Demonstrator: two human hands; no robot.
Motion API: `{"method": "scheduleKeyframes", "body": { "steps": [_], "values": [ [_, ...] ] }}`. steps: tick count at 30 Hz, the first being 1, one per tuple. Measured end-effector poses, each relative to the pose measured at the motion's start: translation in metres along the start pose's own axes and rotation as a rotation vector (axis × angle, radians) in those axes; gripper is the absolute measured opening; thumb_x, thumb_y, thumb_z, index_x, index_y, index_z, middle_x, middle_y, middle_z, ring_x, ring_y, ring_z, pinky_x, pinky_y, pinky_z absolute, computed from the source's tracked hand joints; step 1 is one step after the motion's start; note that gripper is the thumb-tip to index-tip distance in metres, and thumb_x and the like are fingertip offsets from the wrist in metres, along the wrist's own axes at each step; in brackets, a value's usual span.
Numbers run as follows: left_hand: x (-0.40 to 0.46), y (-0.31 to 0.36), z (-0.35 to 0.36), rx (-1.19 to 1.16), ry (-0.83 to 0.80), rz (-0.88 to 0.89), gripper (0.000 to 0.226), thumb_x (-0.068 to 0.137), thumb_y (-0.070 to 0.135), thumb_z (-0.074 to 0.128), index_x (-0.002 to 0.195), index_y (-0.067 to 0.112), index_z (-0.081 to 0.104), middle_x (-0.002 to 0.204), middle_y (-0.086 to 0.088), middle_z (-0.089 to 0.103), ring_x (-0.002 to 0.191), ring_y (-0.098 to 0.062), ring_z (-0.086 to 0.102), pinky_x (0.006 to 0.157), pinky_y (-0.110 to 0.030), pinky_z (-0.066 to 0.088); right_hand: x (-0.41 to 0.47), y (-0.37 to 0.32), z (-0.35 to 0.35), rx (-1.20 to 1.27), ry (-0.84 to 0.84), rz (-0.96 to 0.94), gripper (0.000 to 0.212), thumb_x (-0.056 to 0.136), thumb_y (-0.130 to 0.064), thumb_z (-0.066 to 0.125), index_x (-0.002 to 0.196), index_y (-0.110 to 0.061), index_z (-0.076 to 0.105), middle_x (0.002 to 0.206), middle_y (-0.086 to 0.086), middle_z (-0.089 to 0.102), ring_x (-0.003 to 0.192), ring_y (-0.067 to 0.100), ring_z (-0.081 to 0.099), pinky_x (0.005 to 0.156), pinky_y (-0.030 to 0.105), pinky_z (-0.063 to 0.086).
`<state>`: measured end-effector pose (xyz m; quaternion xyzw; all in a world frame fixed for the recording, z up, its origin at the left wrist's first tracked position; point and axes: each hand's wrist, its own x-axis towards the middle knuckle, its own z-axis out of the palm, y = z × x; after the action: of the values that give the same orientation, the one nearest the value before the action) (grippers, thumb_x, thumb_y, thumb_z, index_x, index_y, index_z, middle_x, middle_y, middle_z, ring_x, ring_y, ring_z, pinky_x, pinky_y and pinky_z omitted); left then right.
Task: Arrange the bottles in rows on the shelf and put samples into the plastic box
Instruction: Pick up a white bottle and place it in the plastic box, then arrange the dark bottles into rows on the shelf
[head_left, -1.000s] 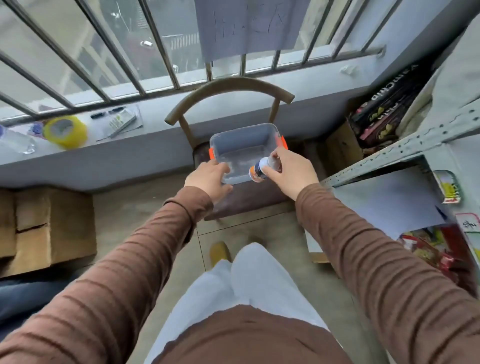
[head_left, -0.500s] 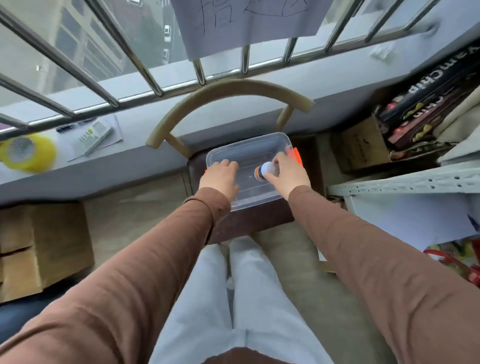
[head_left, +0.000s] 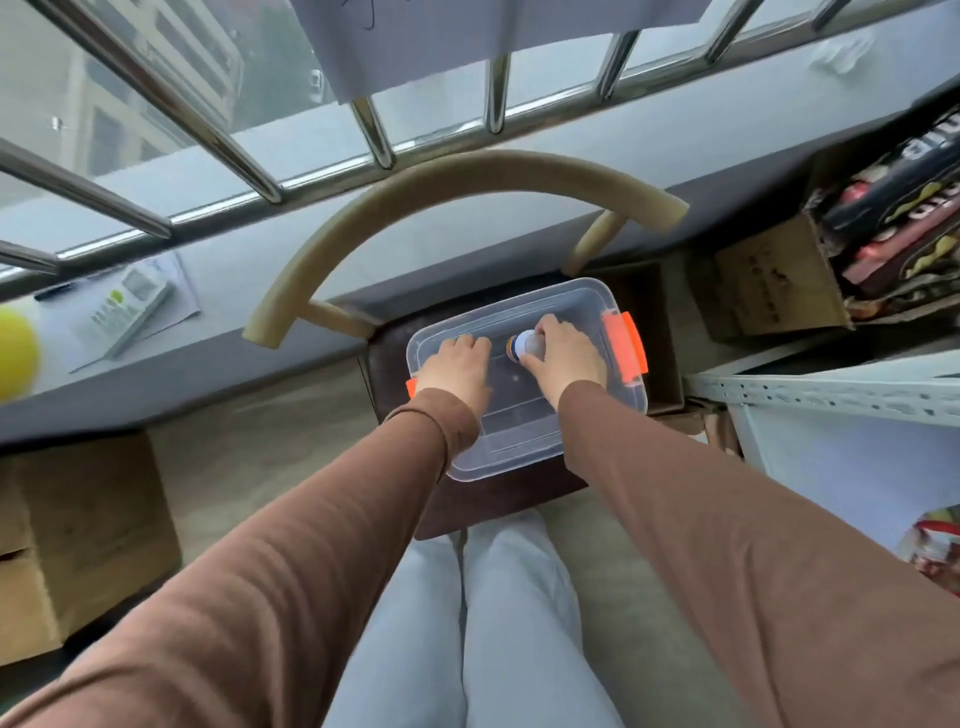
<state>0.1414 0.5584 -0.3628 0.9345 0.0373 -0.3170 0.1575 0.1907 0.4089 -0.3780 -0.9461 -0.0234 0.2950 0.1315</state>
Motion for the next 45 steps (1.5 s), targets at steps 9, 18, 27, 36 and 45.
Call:
{"method": "scheduleKeyframes", "body": {
  "steps": [9,18,27,36,45],
  "values": [
    [-0.024,0.01,-0.015,0.003,0.022,-0.016,0.046,0.085,0.023,0.063,0.126,0.013,0.047,0.127,-0.008,0.051,0.119,-0.029,0.045,0.092,-0.045,0.046,-0.03,0.013,-0.026,0.105,-0.018,-0.003,0.046,0.095,-0.027,0.056,0.139,-0.026,0.042,0.134,0.002,0.056,0.118,0.028,0.059,0.096,0.043,0.05],
    [-0.116,0.061,-0.062,0.11,0.093,0.083,0.046,0.086,0.028,0.061,0.129,0.016,0.048,0.126,-0.005,0.052,0.119,-0.027,0.045,0.088,-0.042,0.044,-0.147,0.046,-0.088,0.124,0.135,0.012,0.037,0.094,-0.032,0.057,0.131,-0.028,0.052,0.131,0.003,0.054,0.117,0.027,0.052,0.091,0.043,0.05],
    [-0.248,0.155,-0.064,0.249,0.192,0.391,0.045,0.086,0.032,0.062,0.127,0.017,0.052,0.124,-0.007,0.053,0.119,-0.03,0.045,0.088,-0.043,0.046,-0.339,0.114,-0.109,0.192,0.388,0.088,0.033,0.092,-0.032,0.057,0.124,-0.024,0.058,0.125,0.005,0.057,0.118,0.028,0.049,0.097,0.043,0.047],
    [-0.383,0.301,-0.004,0.358,0.206,0.761,0.047,0.085,0.036,0.064,0.127,0.019,0.052,0.121,-0.004,0.055,0.111,-0.027,0.05,0.088,-0.041,0.049,-0.557,0.227,-0.106,0.24,0.539,0.28,0.039,0.091,-0.029,0.058,0.129,-0.02,0.053,0.128,0.005,0.054,0.122,0.028,0.044,0.1,0.04,0.042],
    [-0.509,0.475,0.126,0.415,0.182,1.041,0.052,0.086,0.035,0.066,0.132,0.018,0.051,0.13,-0.004,0.054,0.117,-0.026,0.049,0.095,-0.038,0.045,-0.762,0.383,-0.069,0.258,0.676,0.486,0.043,0.089,-0.031,0.062,0.13,-0.022,0.053,0.132,0.007,0.052,0.123,0.03,0.044,0.102,0.042,0.04]
  ]
}}
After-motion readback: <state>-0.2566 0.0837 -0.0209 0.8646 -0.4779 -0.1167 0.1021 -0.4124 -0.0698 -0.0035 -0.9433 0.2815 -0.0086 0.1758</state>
